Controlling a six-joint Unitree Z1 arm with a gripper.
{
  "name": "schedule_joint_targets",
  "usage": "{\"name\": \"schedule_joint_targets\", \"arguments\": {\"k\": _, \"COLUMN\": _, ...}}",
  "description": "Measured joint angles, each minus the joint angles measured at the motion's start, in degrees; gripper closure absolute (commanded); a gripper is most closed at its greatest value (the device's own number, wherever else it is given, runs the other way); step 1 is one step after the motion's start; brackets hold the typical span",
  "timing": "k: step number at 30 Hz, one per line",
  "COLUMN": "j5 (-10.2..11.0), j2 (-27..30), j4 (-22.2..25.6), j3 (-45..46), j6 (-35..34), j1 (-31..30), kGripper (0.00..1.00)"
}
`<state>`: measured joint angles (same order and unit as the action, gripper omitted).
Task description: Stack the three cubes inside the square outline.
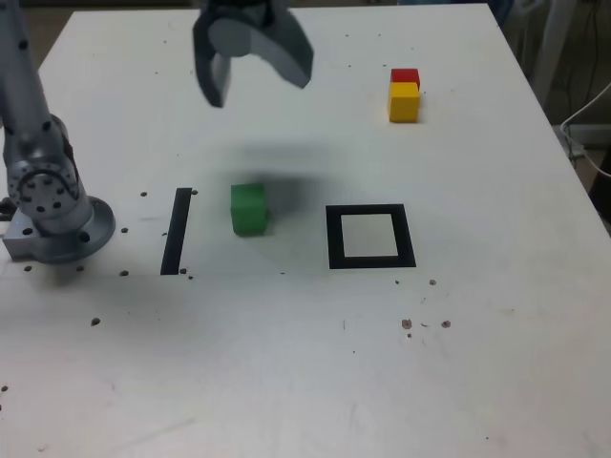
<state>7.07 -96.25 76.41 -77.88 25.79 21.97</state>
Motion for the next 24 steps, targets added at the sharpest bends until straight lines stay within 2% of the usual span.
{"name": "schedule_joint_targets", "arguments": {"k": 14, "j5": -0.3, "j2": -19.8, "j4": 9.0, "j3": -24.6, "j6": 6.3, "j1": 7.8, "kGripper": 0.02}}
{"name": "schedule_joint_targets", "arguments": {"k": 19, "j5": -0.3, "j2": -27.3, "j4": 10.7, "j3": -33.2, "j6": 7.2, "j1": 9.1, "kGripper": 0.02}}
{"name": "schedule_joint_targets", "arguments": {"k": 24, "j5": -0.3, "j2": -32.2, "j4": 11.6, "j3": -41.7, "j6": 8.2, "j1": 10.5, "kGripper": 0.02}}
